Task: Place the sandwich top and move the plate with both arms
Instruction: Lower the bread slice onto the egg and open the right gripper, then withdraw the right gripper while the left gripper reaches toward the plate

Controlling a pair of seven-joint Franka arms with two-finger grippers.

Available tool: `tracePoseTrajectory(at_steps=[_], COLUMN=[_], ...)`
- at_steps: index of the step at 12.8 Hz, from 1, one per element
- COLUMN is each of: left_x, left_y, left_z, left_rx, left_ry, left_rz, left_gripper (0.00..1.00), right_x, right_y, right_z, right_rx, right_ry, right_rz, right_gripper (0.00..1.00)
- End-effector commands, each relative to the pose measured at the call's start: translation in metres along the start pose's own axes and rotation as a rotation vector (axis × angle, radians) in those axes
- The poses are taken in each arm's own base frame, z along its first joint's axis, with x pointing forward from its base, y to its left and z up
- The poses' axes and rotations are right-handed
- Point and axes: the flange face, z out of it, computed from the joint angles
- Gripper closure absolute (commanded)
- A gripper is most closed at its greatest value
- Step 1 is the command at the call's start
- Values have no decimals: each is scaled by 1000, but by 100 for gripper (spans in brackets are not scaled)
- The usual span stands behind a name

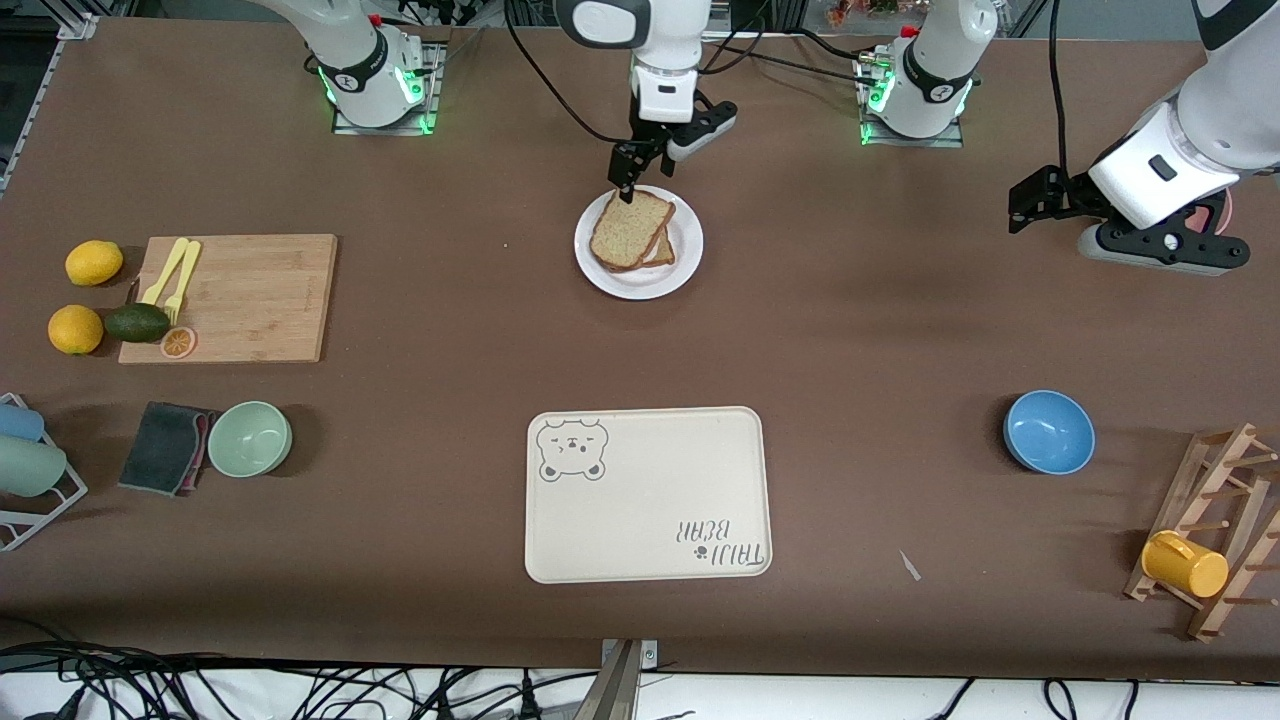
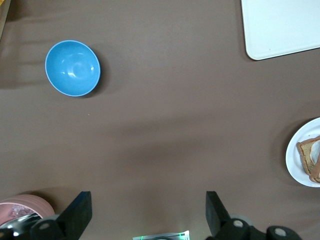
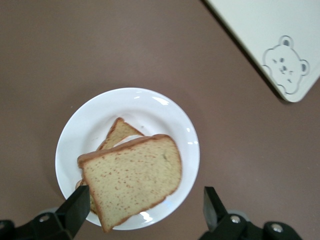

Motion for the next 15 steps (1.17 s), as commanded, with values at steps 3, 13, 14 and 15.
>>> tracePoseTrajectory(at_steps=[3, 13, 14, 15], left_x=[-1, 11, 18, 28], left_y=[5, 57, 63, 68], left_z=[-4, 48, 60, 76], left_rx=[-5, -254, -297, -342], left_ry=[-9, -222, -247, -270], left_rz=[16, 87, 91, 86], left_gripper=[0, 0, 0, 0], right_x=[-5, -45, -49, -52], right_y=[113, 362, 383, 408], right_z=[-33, -58, -68, -85], right_rx=[91, 264, 264, 263], right_ry=[-61, -149, -172, -174], right_rz=[223, 532, 561, 595], right_gripper=[0, 0, 0, 0])
